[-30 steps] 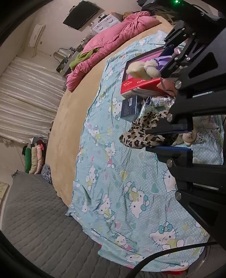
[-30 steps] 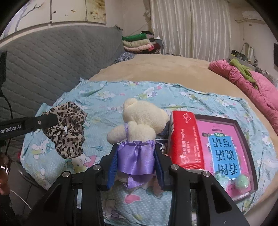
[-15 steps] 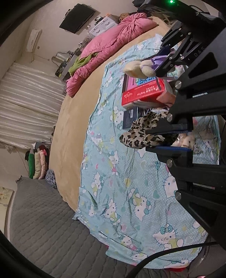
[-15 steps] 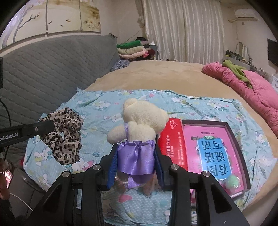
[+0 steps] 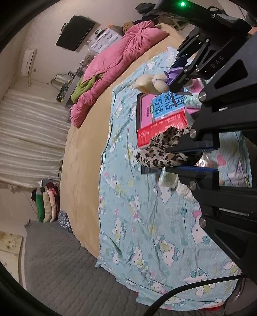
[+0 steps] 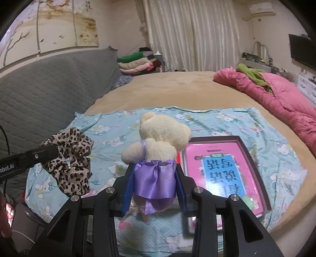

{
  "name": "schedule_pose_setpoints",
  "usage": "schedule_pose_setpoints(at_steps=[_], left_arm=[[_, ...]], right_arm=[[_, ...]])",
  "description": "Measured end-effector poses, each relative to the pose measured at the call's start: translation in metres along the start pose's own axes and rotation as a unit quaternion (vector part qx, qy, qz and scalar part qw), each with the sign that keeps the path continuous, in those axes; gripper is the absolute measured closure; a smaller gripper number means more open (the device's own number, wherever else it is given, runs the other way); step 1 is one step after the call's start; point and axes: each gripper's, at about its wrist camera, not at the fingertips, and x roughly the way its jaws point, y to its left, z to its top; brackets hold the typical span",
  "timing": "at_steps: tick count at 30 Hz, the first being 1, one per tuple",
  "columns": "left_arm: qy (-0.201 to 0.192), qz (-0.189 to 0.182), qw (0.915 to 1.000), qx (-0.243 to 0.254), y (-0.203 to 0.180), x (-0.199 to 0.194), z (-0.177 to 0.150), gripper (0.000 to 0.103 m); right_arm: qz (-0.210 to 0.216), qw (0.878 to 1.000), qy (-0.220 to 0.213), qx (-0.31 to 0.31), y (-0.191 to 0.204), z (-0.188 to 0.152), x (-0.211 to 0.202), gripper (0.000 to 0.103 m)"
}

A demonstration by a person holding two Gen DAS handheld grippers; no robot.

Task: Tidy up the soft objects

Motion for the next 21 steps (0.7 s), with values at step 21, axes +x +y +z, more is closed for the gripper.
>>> schedule_pose_setpoints(at_steps=[21], left_arm=[[0.03, -0.046, 0.9971, 0.053, -0.106, 0.024, 0.009, 0.092]], right_arm=[[-0.048, 0.997, -0.023, 0.057, -0.094, 0.003, -0.039, 0.064]])
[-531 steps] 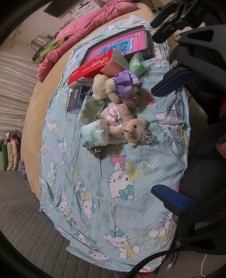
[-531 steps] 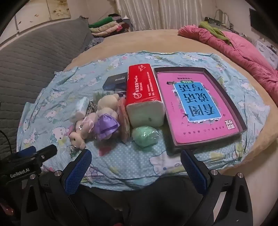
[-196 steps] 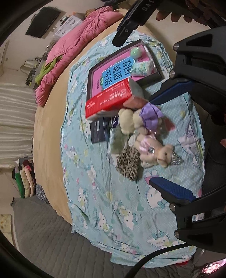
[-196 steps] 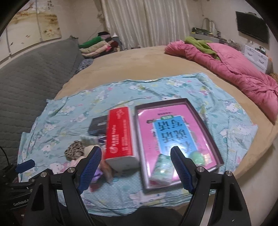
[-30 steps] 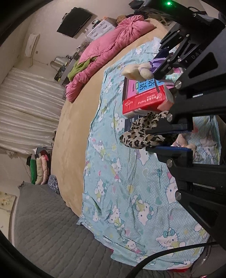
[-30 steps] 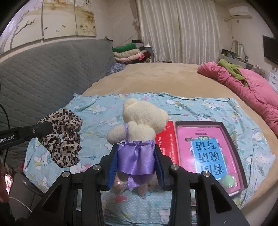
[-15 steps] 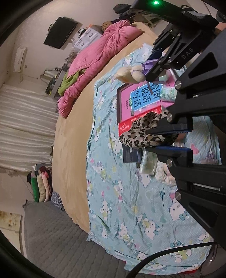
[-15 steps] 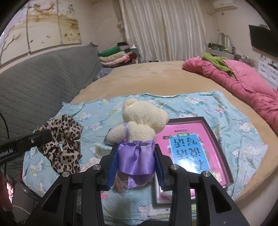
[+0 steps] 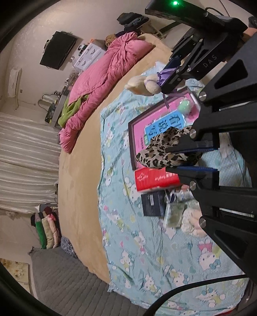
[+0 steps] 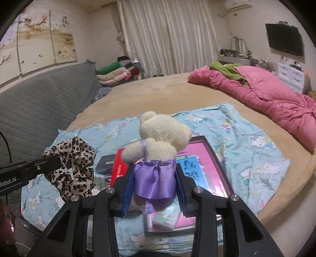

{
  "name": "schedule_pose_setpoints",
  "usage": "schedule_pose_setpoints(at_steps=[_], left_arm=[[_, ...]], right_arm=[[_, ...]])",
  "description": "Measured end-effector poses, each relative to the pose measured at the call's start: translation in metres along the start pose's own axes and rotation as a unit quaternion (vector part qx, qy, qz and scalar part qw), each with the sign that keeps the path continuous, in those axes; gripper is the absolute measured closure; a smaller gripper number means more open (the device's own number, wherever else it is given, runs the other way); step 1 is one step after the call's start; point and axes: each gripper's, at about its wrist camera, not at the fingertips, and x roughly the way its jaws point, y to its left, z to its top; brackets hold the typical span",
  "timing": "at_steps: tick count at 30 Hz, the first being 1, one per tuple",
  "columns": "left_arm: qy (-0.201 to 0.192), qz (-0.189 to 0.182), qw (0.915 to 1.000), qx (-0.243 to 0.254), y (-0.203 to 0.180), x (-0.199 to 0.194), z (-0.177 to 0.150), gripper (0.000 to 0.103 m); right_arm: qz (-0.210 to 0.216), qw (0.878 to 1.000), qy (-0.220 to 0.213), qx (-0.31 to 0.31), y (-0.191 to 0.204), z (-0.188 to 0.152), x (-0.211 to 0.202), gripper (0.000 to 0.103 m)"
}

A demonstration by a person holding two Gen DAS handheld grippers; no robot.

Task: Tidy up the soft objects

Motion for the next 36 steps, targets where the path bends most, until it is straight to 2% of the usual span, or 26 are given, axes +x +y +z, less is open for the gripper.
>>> schedule_pose_setpoints(at_steps=[9, 22, 36], left_arm=[[0.013, 0.003, 0.9997, 0.022, -0.028, 0.018, 0.004, 0.092], [0.03, -0.019, 0.9982, 0.048, -0.064, 0.056, 0.002, 0.092], [0.074, -0.047, 0.9943, 0.061, -0.085, 0.109, -0.014, 0.092]], right_arm=[[-0.015, 1.0, -0.004, 0.027, -0.032, 0.001, -0.003, 0.064], [-0.05, 0.998, 0.0, 0.044, -0.066, -0.005, 0.004, 0.064], [-0.075, 0.995, 0.021, 0.063, -0.098, -0.019, 0.018, 0.064]])
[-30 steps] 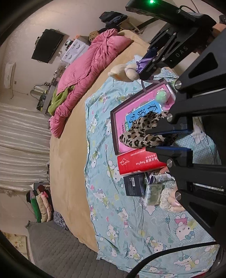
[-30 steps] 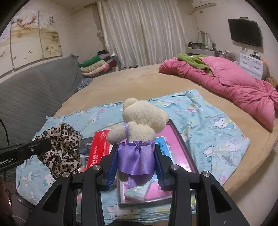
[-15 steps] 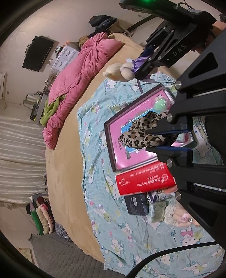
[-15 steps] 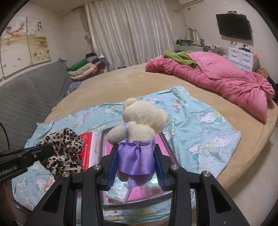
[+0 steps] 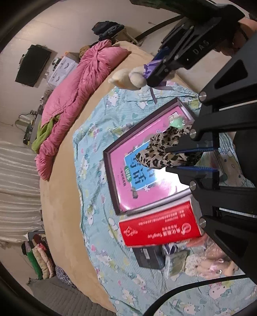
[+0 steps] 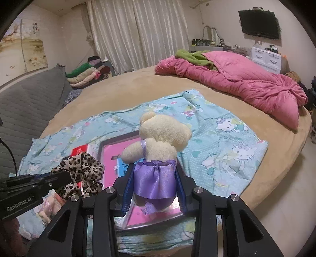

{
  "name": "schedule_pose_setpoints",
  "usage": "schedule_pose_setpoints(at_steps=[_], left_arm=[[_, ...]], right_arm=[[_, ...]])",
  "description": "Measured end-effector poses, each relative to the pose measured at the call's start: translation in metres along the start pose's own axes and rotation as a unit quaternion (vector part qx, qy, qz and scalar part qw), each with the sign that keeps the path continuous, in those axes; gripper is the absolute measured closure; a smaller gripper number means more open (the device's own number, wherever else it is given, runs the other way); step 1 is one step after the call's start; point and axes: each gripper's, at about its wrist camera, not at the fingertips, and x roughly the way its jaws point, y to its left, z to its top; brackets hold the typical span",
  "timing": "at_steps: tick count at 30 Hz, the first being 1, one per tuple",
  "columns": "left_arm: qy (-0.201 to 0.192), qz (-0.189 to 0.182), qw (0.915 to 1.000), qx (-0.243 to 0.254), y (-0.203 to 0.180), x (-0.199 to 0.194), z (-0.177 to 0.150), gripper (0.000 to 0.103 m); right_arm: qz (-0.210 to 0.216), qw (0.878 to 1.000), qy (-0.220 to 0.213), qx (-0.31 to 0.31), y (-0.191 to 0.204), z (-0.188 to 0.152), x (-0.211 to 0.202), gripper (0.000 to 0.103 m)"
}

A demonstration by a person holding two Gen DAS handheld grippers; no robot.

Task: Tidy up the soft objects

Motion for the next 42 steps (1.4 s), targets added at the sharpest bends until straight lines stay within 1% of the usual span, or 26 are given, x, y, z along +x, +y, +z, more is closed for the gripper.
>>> schedule_pose_setpoints(at_steps=[4, 6, 11, 17, 23, 31, 36, 42], left_arm=[[0.012, -0.003, 0.9999, 0.009, -0.01, 0.015, -0.002, 0.092], [0.019, 0.001, 0.9997, 0.013, -0.014, 0.024, -0.003, 0.092], [0.037, 0.002, 0.9992, 0.013, -0.014, 0.043, -0.006, 0.092], [0.05, 0.004, 0.9986, 0.013, -0.013, 0.062, -0.01, 0.092], [0.065, 0.007, 0.9977, 0.016, -0.012, 0.079, -0.014, 0.092], [0.078, 0.013, 0.9966, 0.025, -0.012, 0.094, -0.021, 0.092], [0.081, 0.023, 0.9961, 0.029, -0.01, 0.1, -0.023, 0.092], [0.087, 0.022, 0.9957, 0.02, -0.002, 0.108, -0.025, 0.092]], right_arm=[[-0.006, 1.0, 0.004, 0.004, -0.011, -0.002, 0.004, 0.064], [-0.008, 1.0, 0.008, 0.004, -0.014, -0.003, 0.006, 0.064], [-0.009, 1.0, 0.019, 0.005, -0.019, -0.006, 0.015, 0.064], [-0.028, 0.999, 0.043, -0.005, -0.023, -0.014, 0.032, 0.064], [-0.035, 0.997, 0.071, -0.016, -0.026, -0.024, 0.051, 0.064], [-0.054, 0.993, 0.096, -0.04, -0.026, -0.036, 0.074, 0.064], [-0.054, 0.991, 0.114, -0.044, -0.026, -0.042, 0.09, 0.064], [-0.046, 0.989, 0.129, -0.052, -0.02, -0.049, 0.102, 0.064]])
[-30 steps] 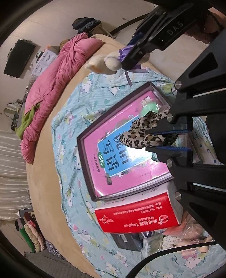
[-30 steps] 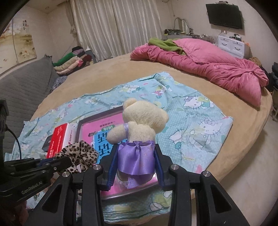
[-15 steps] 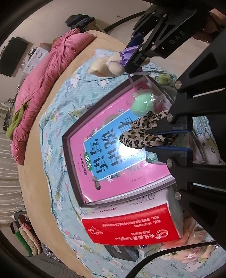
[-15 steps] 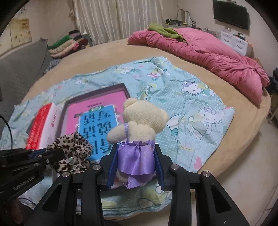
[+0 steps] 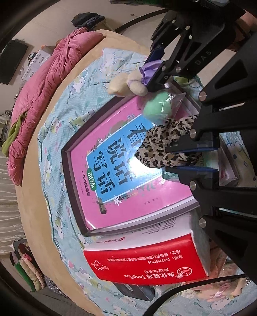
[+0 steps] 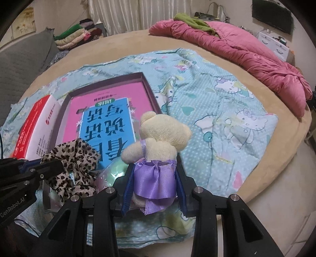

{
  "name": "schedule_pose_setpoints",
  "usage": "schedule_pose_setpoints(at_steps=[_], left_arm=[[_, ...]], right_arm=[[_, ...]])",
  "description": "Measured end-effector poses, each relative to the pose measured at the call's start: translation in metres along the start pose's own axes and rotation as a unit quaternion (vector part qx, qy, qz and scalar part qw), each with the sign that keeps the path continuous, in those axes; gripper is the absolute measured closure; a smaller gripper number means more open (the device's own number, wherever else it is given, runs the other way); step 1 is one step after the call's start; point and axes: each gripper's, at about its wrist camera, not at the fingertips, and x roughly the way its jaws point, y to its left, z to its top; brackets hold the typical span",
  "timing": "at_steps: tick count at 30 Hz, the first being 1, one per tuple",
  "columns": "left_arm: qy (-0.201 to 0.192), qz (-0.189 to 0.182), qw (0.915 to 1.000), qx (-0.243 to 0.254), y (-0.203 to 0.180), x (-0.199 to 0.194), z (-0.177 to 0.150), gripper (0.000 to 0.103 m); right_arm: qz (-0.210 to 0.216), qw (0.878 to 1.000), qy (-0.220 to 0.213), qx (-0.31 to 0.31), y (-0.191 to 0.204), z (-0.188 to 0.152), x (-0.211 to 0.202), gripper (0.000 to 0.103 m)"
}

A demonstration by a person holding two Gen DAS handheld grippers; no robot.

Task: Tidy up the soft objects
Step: 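Lower the leopard cloth onto the tray with left tool while right tool lowers the teddy bear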

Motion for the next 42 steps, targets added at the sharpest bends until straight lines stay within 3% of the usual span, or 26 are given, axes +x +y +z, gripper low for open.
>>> schedule_pose_setpoints(at_steps=[5, 20, 28, 30, 42], left_arm=[[0.0, -0.006, 1.0, -0.007, 0.003, 0.004, 0.0, 0.092], [-0.003, -0.015, 0.9997, -0.019, 0.01, 0.007, 0.0, 0.092], [0.0, -0.025, 0.9992, -0.031, 0.014, 0.011, 0.003, 0.091], [0.001, -0.029, 0.999, -0.035, 0.015, 0.011, 0.004, 0.091], [-0.003, -0.033, 0.9987, -0.039, 0.014, 0.01, 0.007, 0.089]], right_arm=[[0.026, 1.0, -0.001, 0.003, 0.006, 0.003, 0.005, 0.064], [0.023, 1.0, 0.004, 0.006, 0.012, 0.02, 0.021, 0.061], [0.027, 1.0, 0.007, 0.007, 0.015, 0.023, 0.023, 0.054], [0.026, 1.0, 0.004, 0.012, 0.014, 0.024, 0.021, 0.043], [0.015, 0.999, -0.012, 0.028, 0.004, 0.027, 0.005, 0.03]])
